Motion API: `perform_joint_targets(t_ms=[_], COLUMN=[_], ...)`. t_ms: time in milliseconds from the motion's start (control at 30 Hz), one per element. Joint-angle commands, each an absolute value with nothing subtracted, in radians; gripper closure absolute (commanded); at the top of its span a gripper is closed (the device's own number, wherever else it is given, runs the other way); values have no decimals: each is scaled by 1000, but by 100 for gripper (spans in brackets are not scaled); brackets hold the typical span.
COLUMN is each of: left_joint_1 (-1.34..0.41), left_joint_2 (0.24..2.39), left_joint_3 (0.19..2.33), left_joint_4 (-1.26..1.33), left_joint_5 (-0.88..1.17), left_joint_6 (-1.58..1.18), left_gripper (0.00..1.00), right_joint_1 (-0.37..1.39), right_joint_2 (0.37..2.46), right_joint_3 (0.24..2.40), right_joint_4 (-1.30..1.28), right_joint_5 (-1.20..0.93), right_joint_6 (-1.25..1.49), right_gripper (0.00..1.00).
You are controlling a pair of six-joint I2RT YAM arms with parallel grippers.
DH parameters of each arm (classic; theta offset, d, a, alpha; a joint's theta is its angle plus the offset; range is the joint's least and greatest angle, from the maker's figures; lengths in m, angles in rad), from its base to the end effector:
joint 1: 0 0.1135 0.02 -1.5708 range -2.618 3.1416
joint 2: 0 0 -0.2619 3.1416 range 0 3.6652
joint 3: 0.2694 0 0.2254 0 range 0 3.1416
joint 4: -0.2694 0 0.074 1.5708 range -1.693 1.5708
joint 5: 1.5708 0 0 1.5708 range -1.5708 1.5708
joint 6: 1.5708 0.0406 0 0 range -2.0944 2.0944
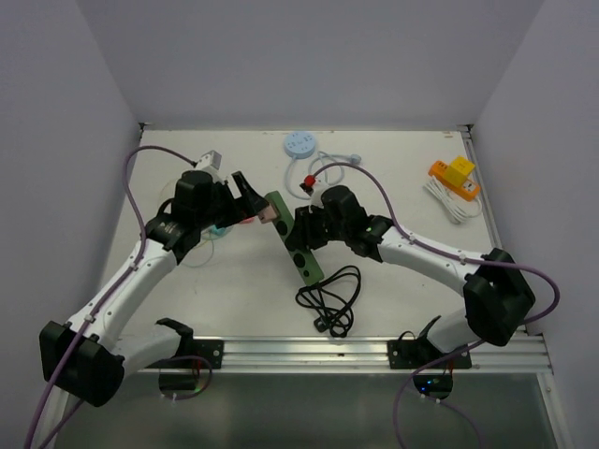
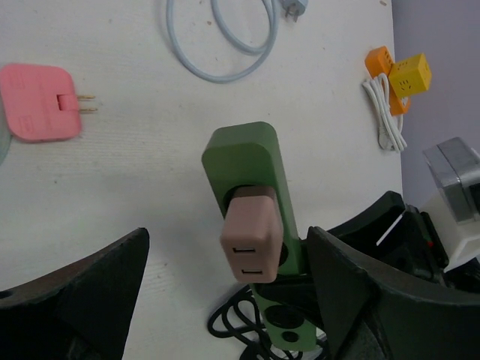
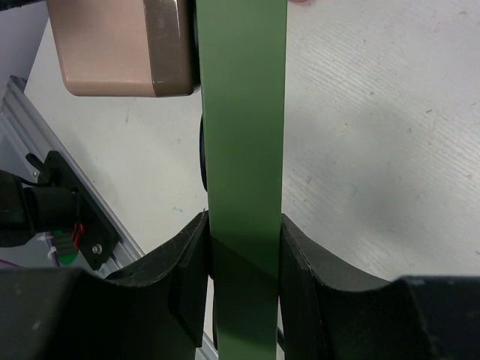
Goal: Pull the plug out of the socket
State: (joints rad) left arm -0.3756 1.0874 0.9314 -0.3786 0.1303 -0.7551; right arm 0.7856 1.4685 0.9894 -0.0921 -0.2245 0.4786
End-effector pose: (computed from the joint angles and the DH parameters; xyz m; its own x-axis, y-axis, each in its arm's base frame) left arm 0.2032 -0.0858 0.3127 -0.6657 -0.4680 -0.5812 0.0158 0.7699 -0.6379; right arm 0.2123 0.2251 0.2657 -0.7178 -0.0830 -0.6913 -0.5535 0.6703 0.4943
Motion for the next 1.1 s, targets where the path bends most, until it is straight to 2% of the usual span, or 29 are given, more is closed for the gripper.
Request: perform_joint_targets(t_ms=[0,133,333,433,467,533,567,733,1067], left_joint_1=[-414,-455,-485,-485,-486,-486,-486,-486,-485], left_joint_2=[1103,1146,1184,1193,1195,1195,1193,1164,1118], left_joint_3=[966,960,928,928,930,934,936,925,937], left_joint_4=[-318,-293,-261,-245,-241,-238,-239,-224,-245], left_joint_5=[140,147,127,132,135,132,124,118,133], left_joint_6=[-816,-833,-859,-864,-864,-865,-865,-876,-865], left_gripper=[14,17,31,43,53,65,75,99,100], right_joint_1=[807,810,810,810,810,810,810,775,565], right_joint_2=[1471,1473,1480,1485,1488,1489,1489,1516,1574], right_joint_3=[1040,1038,1054,1048,1045,1039,1025,977,914], right_joint_4=[-23,-6,-6,-6,-6,-6,-5,-15,-158], right_joint_5=[-207,-203,-202,-204,-201,-186,-183,-126,-3], right_joint_6=[500,511,505,506,506,502,503,520,554], right_gripper=[100,100,100,100,100,100,100,100,100])
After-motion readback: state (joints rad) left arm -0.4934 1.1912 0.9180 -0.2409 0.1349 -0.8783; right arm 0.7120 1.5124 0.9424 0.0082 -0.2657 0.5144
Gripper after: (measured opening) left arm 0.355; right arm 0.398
